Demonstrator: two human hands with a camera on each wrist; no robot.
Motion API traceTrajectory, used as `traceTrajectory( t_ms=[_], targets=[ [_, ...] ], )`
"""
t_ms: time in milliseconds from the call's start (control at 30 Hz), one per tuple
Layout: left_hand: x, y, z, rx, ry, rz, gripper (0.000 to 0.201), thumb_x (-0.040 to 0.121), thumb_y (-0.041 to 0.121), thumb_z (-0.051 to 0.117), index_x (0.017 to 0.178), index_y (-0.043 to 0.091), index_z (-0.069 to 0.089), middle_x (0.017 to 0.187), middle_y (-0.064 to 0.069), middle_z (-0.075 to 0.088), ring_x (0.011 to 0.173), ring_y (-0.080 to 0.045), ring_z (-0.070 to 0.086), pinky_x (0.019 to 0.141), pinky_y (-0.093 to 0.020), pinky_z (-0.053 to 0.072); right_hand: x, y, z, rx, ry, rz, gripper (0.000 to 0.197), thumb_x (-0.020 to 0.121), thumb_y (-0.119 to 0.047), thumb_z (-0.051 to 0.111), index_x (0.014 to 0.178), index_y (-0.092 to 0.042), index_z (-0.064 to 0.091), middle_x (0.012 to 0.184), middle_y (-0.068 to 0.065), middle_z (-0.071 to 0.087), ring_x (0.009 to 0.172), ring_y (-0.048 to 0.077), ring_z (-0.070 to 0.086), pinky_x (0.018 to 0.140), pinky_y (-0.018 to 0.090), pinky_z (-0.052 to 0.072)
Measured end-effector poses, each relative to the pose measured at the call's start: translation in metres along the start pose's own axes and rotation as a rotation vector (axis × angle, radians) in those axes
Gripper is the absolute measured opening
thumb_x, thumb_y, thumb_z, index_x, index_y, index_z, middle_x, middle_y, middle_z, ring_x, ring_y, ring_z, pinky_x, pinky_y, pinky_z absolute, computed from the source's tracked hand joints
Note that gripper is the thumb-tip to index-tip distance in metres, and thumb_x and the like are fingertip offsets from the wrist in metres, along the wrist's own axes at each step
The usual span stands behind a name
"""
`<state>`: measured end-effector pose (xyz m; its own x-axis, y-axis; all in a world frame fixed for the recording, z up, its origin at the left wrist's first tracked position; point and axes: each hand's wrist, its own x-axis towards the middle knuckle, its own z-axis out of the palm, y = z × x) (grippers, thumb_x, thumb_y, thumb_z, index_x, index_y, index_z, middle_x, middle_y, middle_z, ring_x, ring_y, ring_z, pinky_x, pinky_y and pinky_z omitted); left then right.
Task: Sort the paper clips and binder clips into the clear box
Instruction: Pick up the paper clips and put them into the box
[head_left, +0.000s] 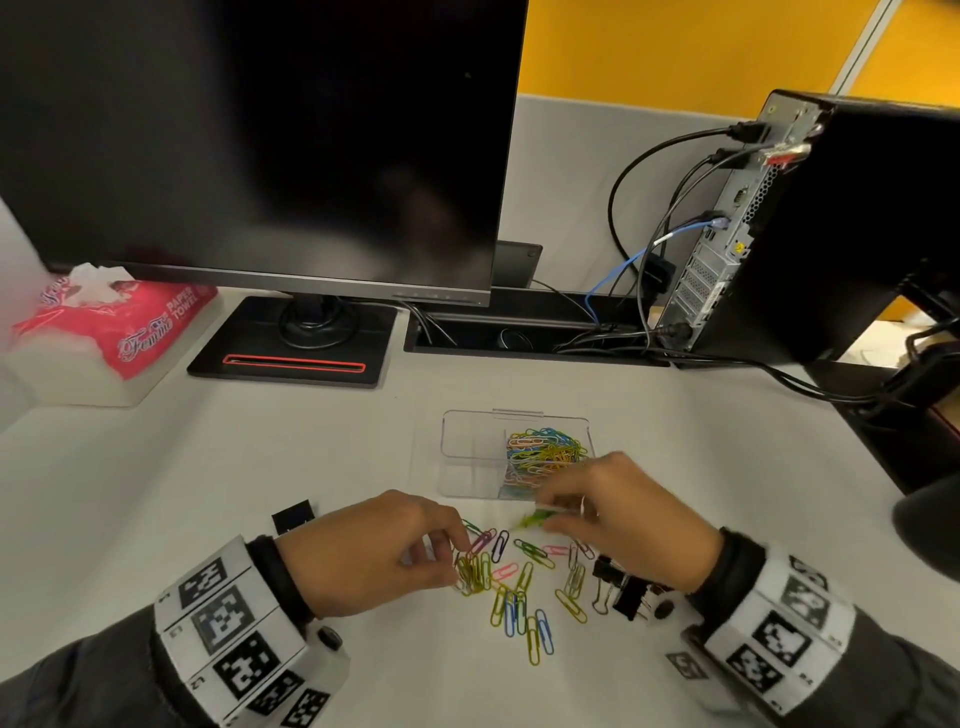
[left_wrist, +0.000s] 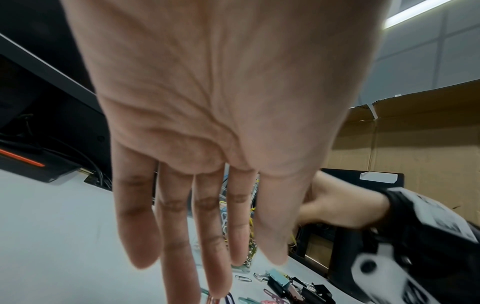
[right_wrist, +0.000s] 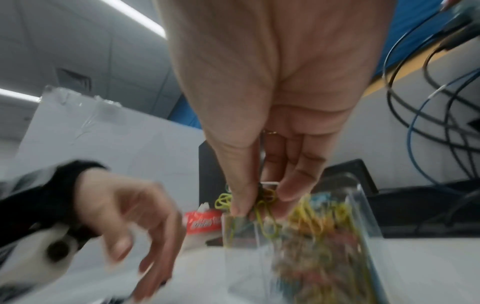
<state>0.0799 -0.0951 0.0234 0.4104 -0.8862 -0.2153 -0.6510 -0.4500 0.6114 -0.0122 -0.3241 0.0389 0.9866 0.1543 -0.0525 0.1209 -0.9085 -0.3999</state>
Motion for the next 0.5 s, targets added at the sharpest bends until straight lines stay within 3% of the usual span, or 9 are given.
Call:
traceTrajectory(
  t_ms=[100,200,300,433,500],
  targets=[
    [0.000,-0.001,0.001,0.003,-0.009,0.002,0.025,0.092,0.038,0.056,0.116,0.033,0.059,0.103,0.016,0.063,0.088,-0.001,0.060,0.070,-0.007,0.044,0.003,0.005,-0.029,-0.008,0.184,0.036,0.007,0.086,-0.027,0.066,0.092,-0.025,0.070,0.075,-0.020,0.059,0.070,-0.009,0.053,0.066,0.005,0.039],
    [0.001,-0.002,0.002,0.002,-0.021,-0.004,0.025,0.092,0.039,0.056,0.116,0.034,0.059,0.102,0.016,0.063,0.087,0.000,0.060,0.068,-0.005,0.042,0.013,0.017,-0.045,-0.073,0.345,0.071,0.008,0.086,-0.026,0.067,0.092,-0.023,0.070,0.077,-0.013,0.063,0.064,-0.005,0.051,0.060,0.006,0.037],
    [0.001,-0.001,0.002,0.002,-0.024,-0.006,0.024,0.091,0.040,0.056,0.115,0.035,0.059,0.101,0.016,0.063,0.085,0.001,0.059,0.067,-0.005,0.041,0.025,0.025,-0.043,-0.114,0.349,0.076,0.007,0.086,-0.023,0.067,0.091,-0.019,0.070,0.078,-0.008,0.065,0.063,-0.001,0.049,0.062,0.010,0.036],
    [0.001,-0.001,0.001,0.008,-0.027,-0.007,0.025,0.092,0.040,0.056,0.116,0.035,0.058,0.103,0.016,0.063,0.086,0.000,0.059,0.068,-0.006,0.042,0.032,0.027,-0.032,-0.173,0.319,0.099,0.013,0.086,-0.021,0.067,0.099,-0.019,0.068,0.084,-0.001,0.068,0.072,0.013,0.055,0.070,0.030,0.050],
    [0.001,-0.001,0.001,0.010,-0.024,-0.010,0.026,0.092,0.040,0.055,0.117,0.035,0.058,0.104,0.016,0.063,0.087,0.000,0.059,0.068,-0.005,0.041,0.033,0.027,-0.029,-0.197,0.326,0.110,0.017,0.086,-0.021,0.067,0.102,-0.017,0.066,0.085,0.001,0.067,0.075,0.017,0.057,0.071,0.032,0.051]
  ],
)
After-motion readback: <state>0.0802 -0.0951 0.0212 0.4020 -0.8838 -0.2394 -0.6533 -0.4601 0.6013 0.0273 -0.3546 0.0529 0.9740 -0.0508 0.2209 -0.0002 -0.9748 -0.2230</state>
